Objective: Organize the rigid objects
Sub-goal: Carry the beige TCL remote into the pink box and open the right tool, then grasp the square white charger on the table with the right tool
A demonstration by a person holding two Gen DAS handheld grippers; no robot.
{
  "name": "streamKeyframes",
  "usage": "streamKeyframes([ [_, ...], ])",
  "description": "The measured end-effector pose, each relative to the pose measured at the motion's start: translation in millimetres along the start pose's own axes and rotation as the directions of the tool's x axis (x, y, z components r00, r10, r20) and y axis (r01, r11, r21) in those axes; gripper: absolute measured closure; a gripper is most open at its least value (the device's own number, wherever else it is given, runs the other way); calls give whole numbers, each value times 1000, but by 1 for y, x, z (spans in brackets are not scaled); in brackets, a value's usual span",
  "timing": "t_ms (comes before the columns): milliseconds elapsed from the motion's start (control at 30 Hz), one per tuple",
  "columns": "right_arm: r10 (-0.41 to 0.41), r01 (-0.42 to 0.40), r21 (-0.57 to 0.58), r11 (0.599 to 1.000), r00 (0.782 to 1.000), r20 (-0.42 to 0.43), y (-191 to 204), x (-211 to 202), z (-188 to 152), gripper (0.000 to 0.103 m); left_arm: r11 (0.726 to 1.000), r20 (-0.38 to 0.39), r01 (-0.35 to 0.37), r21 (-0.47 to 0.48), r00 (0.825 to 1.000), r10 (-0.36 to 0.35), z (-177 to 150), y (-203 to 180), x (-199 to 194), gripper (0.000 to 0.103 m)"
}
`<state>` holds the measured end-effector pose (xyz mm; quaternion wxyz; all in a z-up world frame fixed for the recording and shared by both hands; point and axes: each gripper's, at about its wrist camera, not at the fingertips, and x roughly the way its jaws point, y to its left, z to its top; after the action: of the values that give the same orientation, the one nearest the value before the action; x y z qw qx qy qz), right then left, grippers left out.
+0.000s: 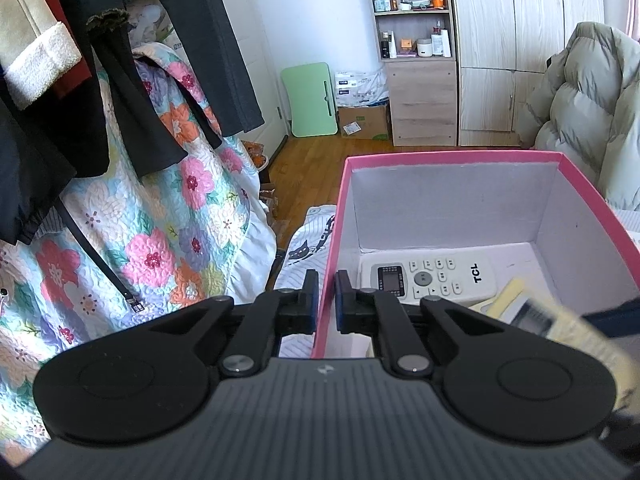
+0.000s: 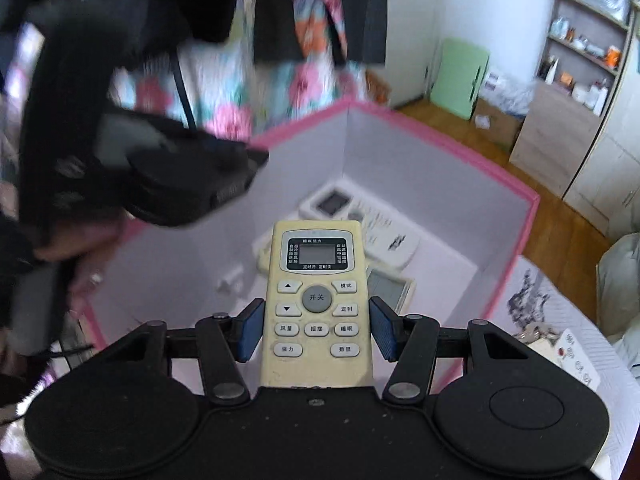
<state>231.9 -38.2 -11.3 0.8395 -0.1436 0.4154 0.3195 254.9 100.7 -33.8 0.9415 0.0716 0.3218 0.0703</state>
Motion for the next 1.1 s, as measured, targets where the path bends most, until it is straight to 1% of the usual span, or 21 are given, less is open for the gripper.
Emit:
streamKeyframes([
  [100,-6,4,-27,1000,998,-59,6,17,5,43,1000,0,-2,2,1000,2,0,0,0,96],
  [233,-20,14,-45,999,988,-153,13,34,8,43,1000,2,1,-3,1000,-1,0,1,0,96],
  [400,-17,14,-11,1000,970,-243,14,45,8,43,1000,2,5,-10,1000,-5,-1,0,0,96],
  [467,22,-18,17,1000,964,-263,12,47,8,43,1000,4,3,-7,1000,-3,0,-2,-1,96],
  [633,89,-71,77,994,959,-270,6,49,7,42,1000,3,2,-7,1000,-2,0,-5,-3,96],
  [700,85,-76,45,996,958,-275,11,47,5,42,1000,4,1,-6,1000,-1,0,-6,-3,96],
  [733,82,-77,30,997,965,-250,13,42,5,39,1000,4,1,-5,1000,-1,0,-6,-3,96],
  [800,83,-78,30,996,975,-205,14,28,2,38,1000,4,5,-13,1000,-5,1,-1,-2,96],
  [867,80,-76,39,996,990,-115,9,3,-3,38,1000,3,8,-16,1000,-8,1,1,-1,96],
  [933,73,-73,79,994,997,3,-4,-32,-13,38,1000,4,5,-8,1000,-5,1,1,-2,96],
  [1000,74,-88,135,987,992,106,-18,-64,-24,38,1000,3,2,-3,1000,-2,1,2,-1,96],
  [1067,52,-95,197,976,976,211,-36,-94,-42,37,1000,3,3,-5,1000,-3,1,2,-1,96],
  [1100,30,-85,219,972,970,243,-43,-104,-50,37,1000,3,2,-5,1000,-2,1,2,0,96],
])
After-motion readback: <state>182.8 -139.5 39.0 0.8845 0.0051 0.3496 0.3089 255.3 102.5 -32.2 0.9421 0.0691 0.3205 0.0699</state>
